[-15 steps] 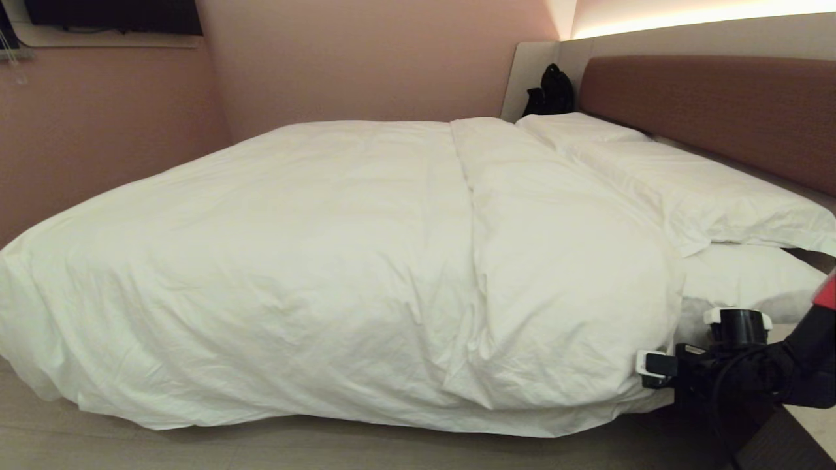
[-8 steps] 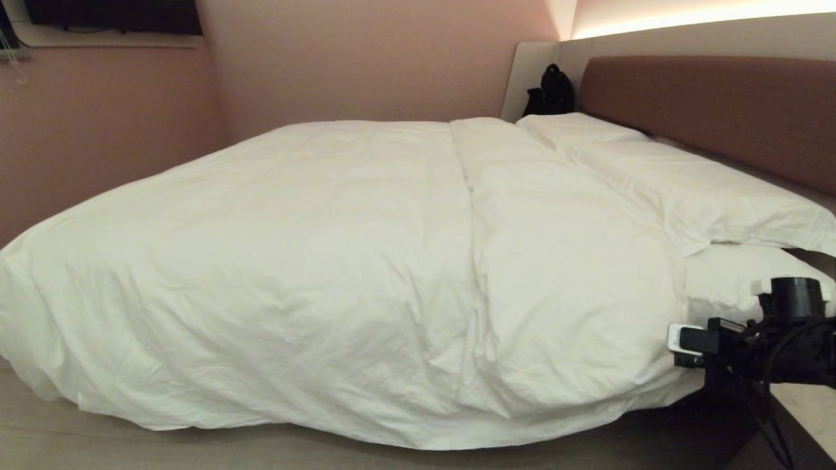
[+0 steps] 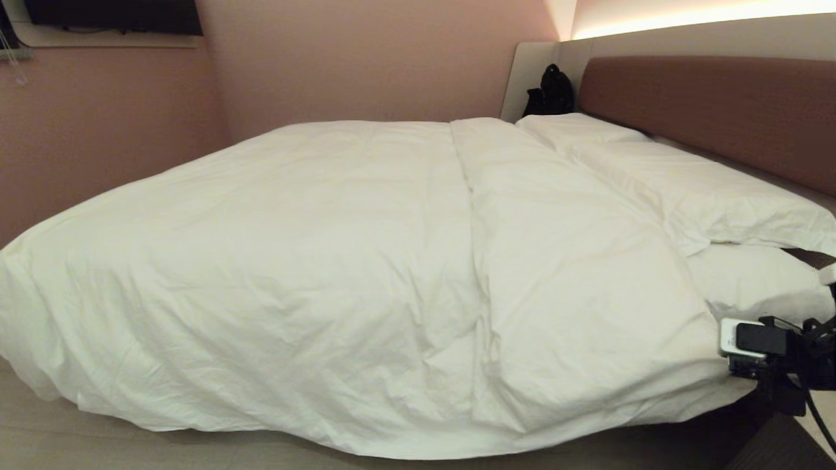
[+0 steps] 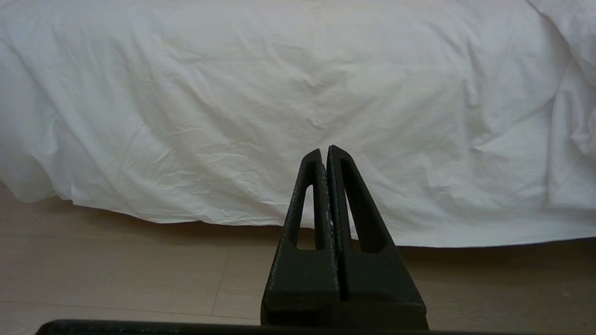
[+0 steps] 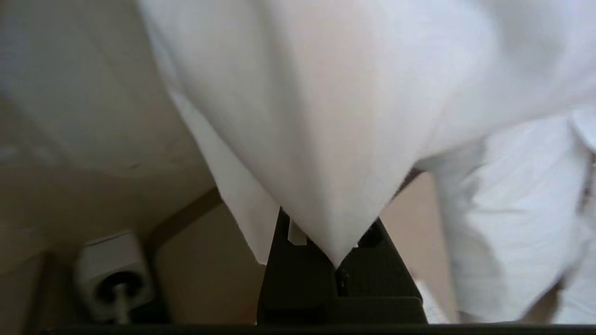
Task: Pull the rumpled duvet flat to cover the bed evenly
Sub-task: Flatten the corners of the folded blanket
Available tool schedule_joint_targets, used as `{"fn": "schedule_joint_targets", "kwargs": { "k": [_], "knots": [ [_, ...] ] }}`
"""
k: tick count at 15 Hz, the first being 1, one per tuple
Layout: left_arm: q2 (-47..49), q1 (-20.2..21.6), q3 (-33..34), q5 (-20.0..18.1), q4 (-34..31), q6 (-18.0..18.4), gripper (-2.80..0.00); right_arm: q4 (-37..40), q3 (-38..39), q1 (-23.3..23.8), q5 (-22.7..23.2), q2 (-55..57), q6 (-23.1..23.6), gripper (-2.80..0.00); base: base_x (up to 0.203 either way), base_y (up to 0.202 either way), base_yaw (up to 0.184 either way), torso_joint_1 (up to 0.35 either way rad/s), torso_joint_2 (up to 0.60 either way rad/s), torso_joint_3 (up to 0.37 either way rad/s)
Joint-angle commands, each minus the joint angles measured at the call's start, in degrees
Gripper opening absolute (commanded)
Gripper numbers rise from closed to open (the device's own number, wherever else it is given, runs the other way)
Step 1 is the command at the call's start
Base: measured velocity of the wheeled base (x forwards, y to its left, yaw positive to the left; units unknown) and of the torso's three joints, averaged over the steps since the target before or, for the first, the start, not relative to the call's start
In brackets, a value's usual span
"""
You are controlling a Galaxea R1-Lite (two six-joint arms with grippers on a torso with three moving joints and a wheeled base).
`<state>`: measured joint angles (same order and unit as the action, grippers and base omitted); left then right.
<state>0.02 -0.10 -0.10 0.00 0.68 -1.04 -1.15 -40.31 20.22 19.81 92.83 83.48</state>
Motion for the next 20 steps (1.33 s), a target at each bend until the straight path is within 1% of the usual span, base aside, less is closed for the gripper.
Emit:
{"fn": "schedule_joint_targets", "kwargs": {
  "k": [1,5,6,8,10,11,20],
  "knots": [
    [0.0,0.0,0.0,0.0,0.0,0.0,-2.8,20.7,-0.2,0.8,2.1,-3.5,0.6,-2.8,0.0,0.0,0.0,0.0,0.0,0.0],
    [0.0,0.0,0.0,0.0,0.0,0.0,-2.8,27.6,-0.2,1.1,3.1,-6.4,1.6,-2.8,0.0,0.0,0.0,0.0,0.0,0.0],
    [0.0,0.0,0.0,0.0,0.0,0.0,-2.8,30.5,-0.1,1.9,3.1,-7.0,2.5,-2.8,0.0,0.0,0.0,0.0,0.0,0.0],
    [0.0,0.0,0.0,0.0,0.0,0.0,-2.8,33.8,0.1,4.1,3.1,-7.4,6.1,-2.8,0.0,0.0,0.0,0.0,0.0,0.0],
    [0.0,0.0,0.0,0.0,0.0,0.0,-2.8,35.6,0.3,6.7,3.0,-6.7,10.0,-2.8,0.0,0.0,0.0,0.0,0.0,0.0],
    [0.0,0.0,0.0,0.0,0.0,0.0,-2.8,35.7,0.2,7.5,3.0,-6.3,10.6,-2.8,0.0,0.0,0.0,0.0,0.0,0.0],
    [0.0,0.0,0.0,0.0,0.0,0.0,-2.8,35.8,-0.8,8.0,3.1,-5.9,10.7,-2.8,0.0,0.0,0.0,0.0,0.0,0.0]
  ]
}}
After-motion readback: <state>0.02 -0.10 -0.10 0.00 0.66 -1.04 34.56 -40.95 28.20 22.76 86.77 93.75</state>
